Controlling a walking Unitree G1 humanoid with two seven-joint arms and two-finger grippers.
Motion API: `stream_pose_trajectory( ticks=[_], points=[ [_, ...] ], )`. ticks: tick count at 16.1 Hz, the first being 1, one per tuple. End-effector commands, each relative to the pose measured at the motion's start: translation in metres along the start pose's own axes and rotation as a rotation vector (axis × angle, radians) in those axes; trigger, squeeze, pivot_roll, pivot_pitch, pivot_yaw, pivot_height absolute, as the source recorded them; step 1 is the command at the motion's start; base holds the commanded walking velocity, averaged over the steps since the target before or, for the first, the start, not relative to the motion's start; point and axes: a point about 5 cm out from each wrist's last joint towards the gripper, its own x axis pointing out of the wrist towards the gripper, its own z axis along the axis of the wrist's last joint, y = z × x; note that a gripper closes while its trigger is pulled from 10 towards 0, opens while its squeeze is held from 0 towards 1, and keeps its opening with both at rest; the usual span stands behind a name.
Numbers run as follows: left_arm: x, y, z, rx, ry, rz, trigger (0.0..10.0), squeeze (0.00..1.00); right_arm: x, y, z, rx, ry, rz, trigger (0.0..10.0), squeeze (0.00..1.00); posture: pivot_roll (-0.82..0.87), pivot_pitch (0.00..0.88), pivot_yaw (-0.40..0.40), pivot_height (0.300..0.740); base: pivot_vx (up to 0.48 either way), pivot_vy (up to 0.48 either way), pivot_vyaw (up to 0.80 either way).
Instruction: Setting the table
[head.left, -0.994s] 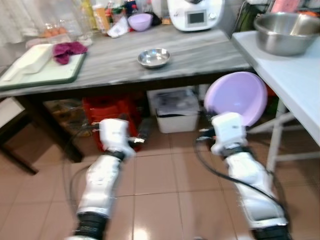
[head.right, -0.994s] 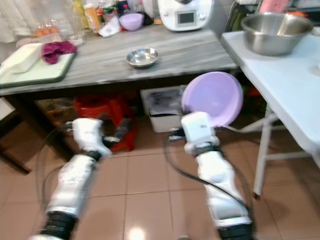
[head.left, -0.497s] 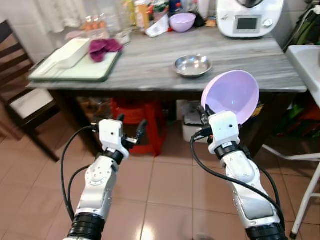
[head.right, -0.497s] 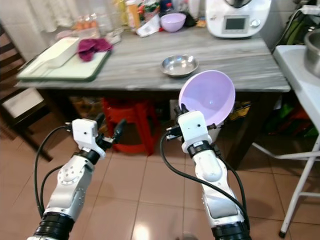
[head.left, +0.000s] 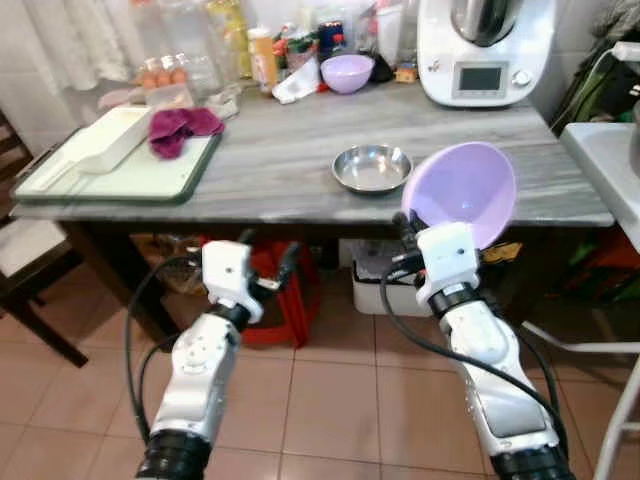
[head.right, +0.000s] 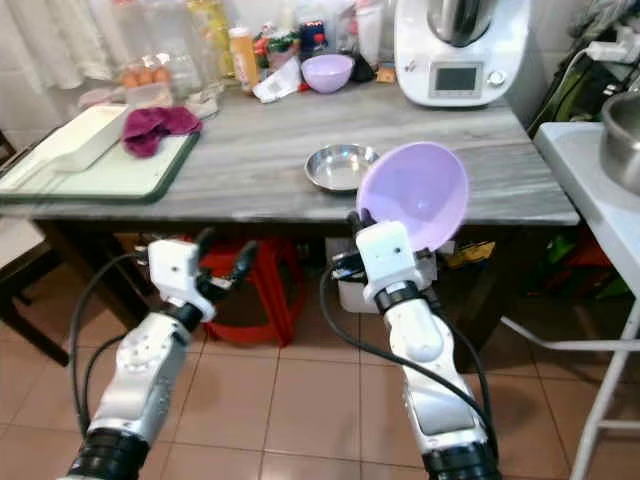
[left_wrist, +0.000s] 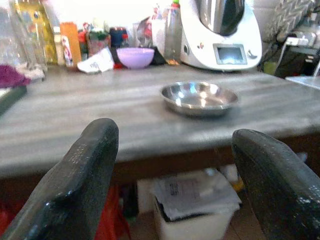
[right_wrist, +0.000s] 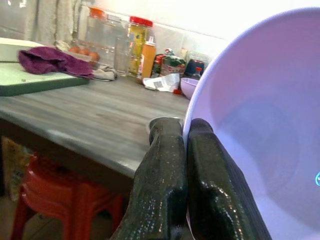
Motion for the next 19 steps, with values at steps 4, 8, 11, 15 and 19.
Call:
stream_pose_trajectory(
  ticks=[4,8,11,15,19],
  points=[
    [0.000,0.000,0.010,0.025,-0.030,-0.005,10.0,0.00,-0.005,-0.012,0.010,-0.034,-0.041,-0.034,10.0,0.00,-0.16,0.065,0.068,0.740,0.430,0.000,0.00],
    [-0.020,0.017,0.012,0.063,-0.013,0.053,10.0,0.00,-0.022,-0.025,0.011,-0.040,-0.031,-0.085,10.0,0.00,-0.17,0.078,0.075,0.740,0.412,0.000,0.00],
    [-0.032,0.022,0.015,0.080,-0.008,0.080,10.0,0.00,-0.028,-0.025,0.013,-0.044,-0.024,-0.089,10.0,0.00,-0.17,0.087,0.076,0.740,0.397,0.000,0.00],
    [-0.037,0.019,0.016,0.081,0.003,0.079,10.0,0.00,-0.021,-0.020,0.025,-0.069,-0.065,-0.019,10.0,0.00,-0.16,0.090,0.071,0.740,0.366,0.000,0.00],
    [-0.037,0.019,0.019,0.073,-0.009,0.091,10.0,0.00,-0.018,-0.020,0.028,-0.074,-0.072,-0.004,10.0,0.00,-0.16,0.088,0.067,0.740,0.147,0.000,0.00]
  ],
)
